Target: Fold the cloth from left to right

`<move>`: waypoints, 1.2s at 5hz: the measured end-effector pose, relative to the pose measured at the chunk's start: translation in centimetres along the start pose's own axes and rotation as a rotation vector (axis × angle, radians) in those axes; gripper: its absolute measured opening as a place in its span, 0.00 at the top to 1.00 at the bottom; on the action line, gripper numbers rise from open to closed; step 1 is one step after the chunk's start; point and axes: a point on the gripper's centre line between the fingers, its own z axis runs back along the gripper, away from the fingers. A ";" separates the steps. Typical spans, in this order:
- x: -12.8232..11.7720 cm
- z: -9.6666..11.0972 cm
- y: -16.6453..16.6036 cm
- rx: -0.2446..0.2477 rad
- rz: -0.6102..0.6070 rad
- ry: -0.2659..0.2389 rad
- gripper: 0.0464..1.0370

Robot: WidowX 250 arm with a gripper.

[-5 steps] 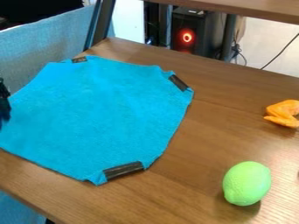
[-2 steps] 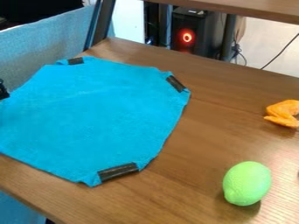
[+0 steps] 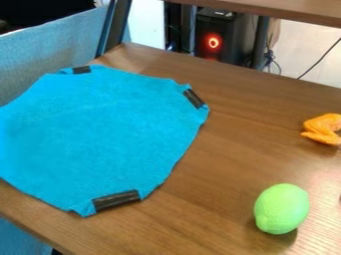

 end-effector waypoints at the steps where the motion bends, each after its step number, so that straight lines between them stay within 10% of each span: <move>1: 1.1 1.4 -4.0 -0.031 0.042 0.017 0.99; 6: 0.2 -4.3 -23.8 -0.005 0.123 0.117 0.99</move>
